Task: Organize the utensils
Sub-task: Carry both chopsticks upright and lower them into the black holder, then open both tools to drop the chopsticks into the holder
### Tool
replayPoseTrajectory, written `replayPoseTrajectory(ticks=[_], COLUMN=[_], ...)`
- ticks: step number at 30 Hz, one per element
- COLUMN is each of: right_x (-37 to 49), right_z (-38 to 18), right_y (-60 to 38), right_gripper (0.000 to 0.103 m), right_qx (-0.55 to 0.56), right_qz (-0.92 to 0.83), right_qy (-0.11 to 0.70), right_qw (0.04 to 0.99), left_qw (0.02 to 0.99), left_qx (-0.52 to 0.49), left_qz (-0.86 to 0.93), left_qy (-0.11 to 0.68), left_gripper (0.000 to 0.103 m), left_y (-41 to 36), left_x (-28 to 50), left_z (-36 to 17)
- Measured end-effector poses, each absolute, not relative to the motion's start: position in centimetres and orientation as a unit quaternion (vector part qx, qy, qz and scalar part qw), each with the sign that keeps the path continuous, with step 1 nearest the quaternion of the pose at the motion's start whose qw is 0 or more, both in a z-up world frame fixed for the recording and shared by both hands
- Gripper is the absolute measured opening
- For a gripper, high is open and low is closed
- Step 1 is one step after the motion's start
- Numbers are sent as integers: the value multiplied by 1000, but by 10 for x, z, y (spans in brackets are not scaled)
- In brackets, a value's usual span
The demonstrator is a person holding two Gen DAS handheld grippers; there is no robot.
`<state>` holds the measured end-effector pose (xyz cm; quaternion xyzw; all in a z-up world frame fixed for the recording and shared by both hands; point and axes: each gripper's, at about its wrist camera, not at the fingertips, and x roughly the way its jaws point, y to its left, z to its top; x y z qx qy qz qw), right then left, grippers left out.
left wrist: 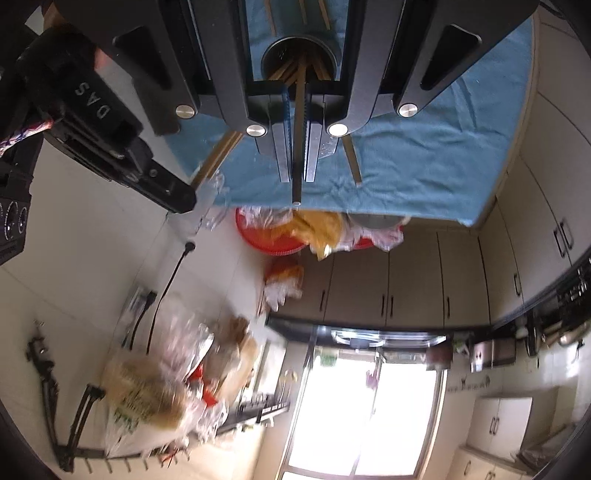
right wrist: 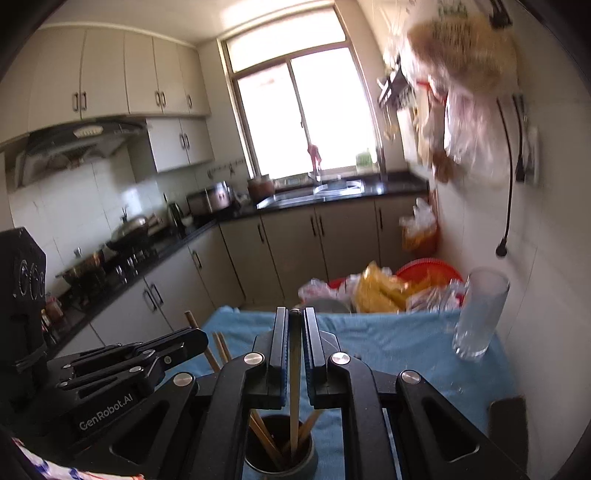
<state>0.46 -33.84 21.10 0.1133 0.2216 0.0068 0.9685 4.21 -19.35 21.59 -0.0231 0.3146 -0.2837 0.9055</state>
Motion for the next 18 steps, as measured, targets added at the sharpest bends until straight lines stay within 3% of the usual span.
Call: replayPoseTrajectory(ticks=[9, 10, 12, 14, 18], right_x=[26, 26, 25, 20, 5], right_z=[183, 182, 183, 186, 198], right_y=[-347, -348, -351, -354, -355], right_gripper=[10, 12, 30, 40, 45], right_qx=[123, 127, 133, 137, 134], right_qz=[5, 3, 0, -3, -8], right_qy=[251, 251, 249, 241, 228], right_qw=[960, 960, 959, 961, 964], left_qw=[909, 910, 912, 913, 918], left_qx=[-16, -13, -10, -15, -31], left_qz=[-279, -278, -277, -276, -269], left_qy=[310, 306, 302, 299, 291], left_gripper=[5, 5, 6, 9, 25], left_y=[-193, -192, -187, -180, -155], left_x=[42, 39, 32, 25, 9], left_z=[208, 209, 214, 218, 223])
